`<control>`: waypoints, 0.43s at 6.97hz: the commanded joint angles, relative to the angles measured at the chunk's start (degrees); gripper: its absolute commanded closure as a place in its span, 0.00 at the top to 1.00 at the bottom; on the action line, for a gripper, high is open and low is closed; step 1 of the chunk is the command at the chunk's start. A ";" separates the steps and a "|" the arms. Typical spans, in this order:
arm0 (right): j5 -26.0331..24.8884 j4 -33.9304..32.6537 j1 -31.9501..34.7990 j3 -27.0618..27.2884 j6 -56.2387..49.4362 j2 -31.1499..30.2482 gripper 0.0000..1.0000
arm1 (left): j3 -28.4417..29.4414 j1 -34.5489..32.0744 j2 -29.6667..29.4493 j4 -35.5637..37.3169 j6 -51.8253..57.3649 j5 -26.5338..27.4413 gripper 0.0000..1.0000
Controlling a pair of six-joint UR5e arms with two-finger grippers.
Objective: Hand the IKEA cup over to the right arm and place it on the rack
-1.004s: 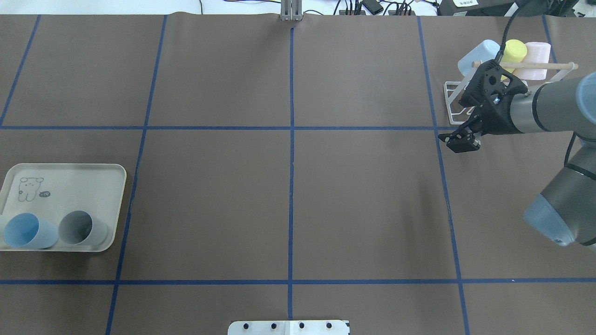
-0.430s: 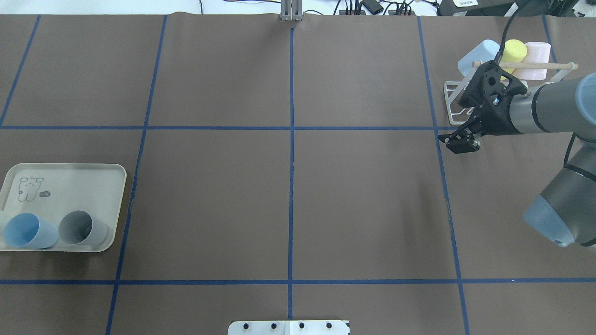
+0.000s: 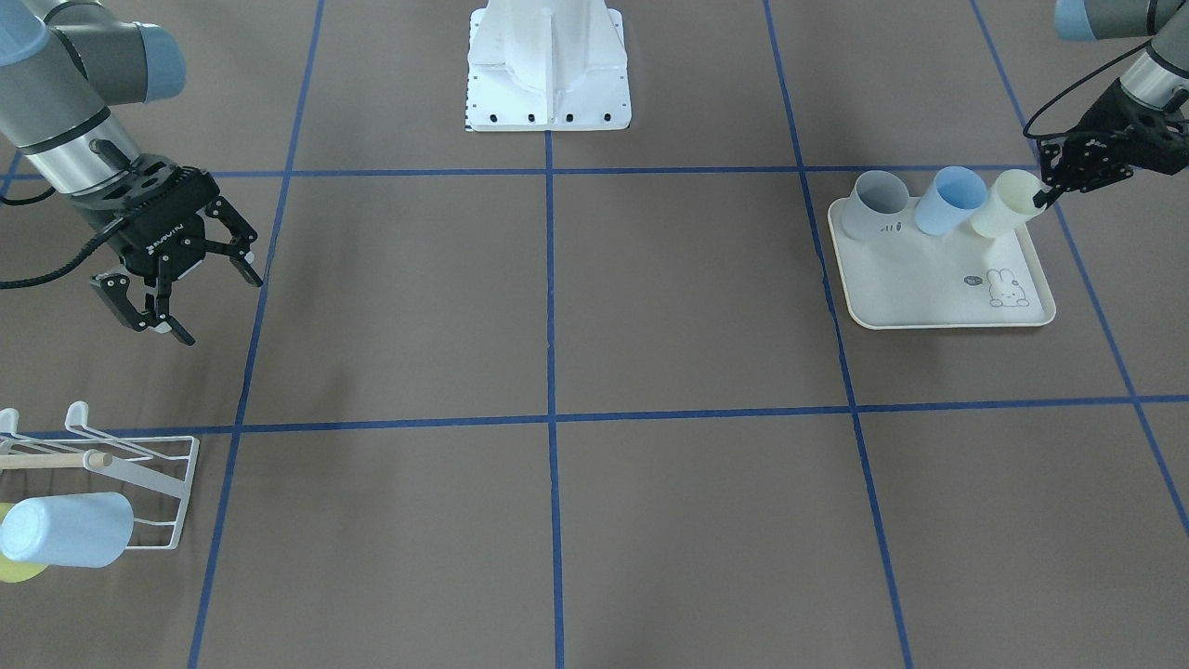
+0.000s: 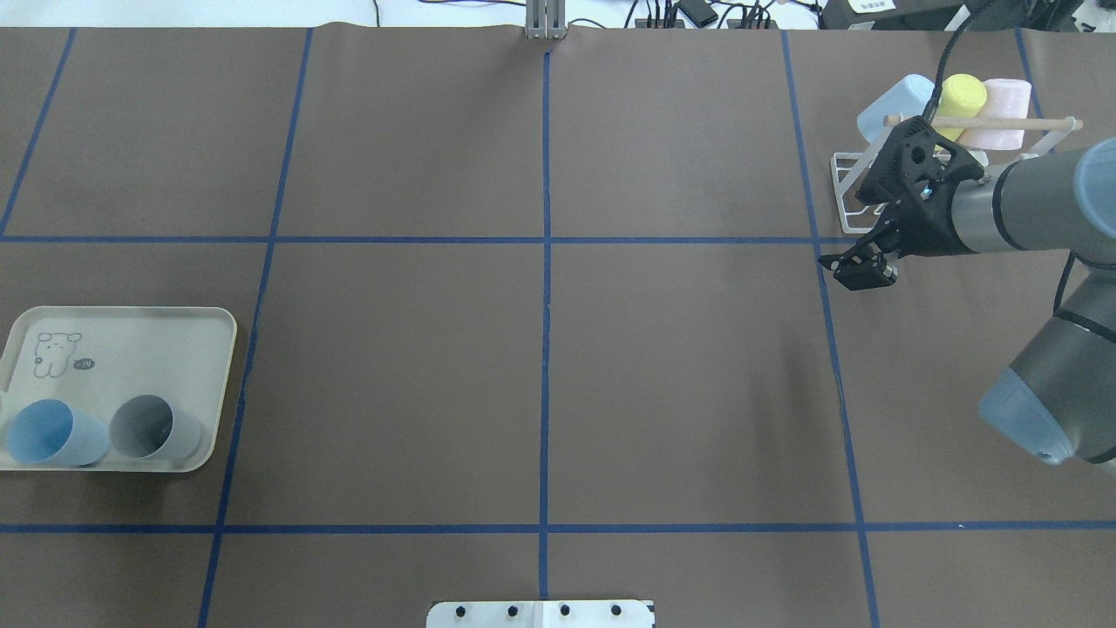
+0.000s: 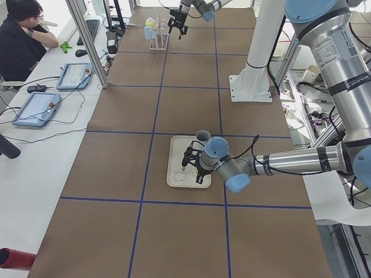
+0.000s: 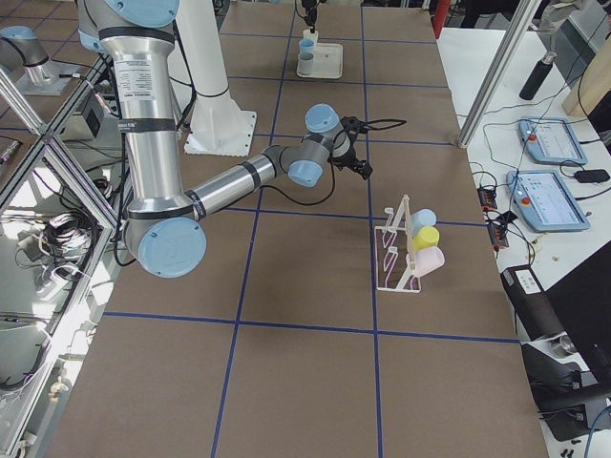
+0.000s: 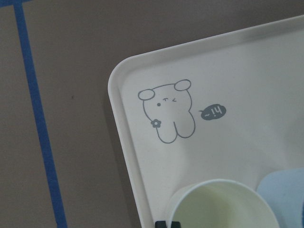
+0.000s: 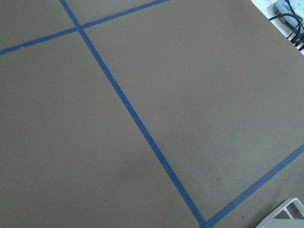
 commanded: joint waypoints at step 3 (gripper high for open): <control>-0.09 0.86 -3.30 -0.60 0.87 2.04 1.00 | -3.91 -15.99 -5.17 11.75 8.80 -7.58 0.00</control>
